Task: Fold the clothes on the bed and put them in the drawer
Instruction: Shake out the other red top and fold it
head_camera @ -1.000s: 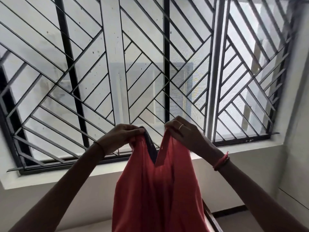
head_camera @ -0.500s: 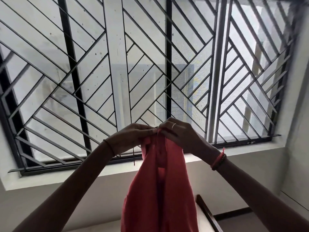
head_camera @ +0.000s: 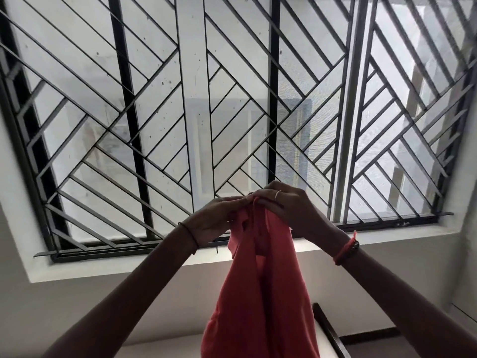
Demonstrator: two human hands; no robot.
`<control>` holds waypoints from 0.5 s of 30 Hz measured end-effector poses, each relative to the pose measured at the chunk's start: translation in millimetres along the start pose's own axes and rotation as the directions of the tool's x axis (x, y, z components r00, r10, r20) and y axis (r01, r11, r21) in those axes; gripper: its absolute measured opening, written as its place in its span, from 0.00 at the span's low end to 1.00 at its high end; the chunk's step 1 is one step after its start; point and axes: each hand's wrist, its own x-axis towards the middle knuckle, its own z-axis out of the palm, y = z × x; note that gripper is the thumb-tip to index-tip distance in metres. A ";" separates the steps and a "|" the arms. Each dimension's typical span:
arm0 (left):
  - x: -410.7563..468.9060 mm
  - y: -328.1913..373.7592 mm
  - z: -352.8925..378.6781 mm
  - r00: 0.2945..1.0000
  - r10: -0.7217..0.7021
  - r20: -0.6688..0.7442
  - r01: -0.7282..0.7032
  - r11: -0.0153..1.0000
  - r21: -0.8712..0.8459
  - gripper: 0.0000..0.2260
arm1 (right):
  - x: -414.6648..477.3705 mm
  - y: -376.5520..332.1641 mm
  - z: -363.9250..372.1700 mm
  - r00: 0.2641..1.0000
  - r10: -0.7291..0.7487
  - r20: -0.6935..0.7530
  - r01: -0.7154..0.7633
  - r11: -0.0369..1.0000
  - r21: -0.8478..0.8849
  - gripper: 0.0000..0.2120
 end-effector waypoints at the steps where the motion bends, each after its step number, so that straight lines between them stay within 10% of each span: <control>1: 0.4 0.0 0.6 1.000 -0.002 -0.014 0.002 1.000 0.003 0.08 | 0.6 -0.3 -0.6 1.000 0.003 0.002 -0.003 1.000 0.001 0.10; 15: -4.8 -0.6 5.7 0.989 0.139 -0.039 -0.115 0.923 0.367 0.12 | -1.3 -2.8 -10.7 0.979 0.179 0.099 -0.185 0.980 0.066 0.09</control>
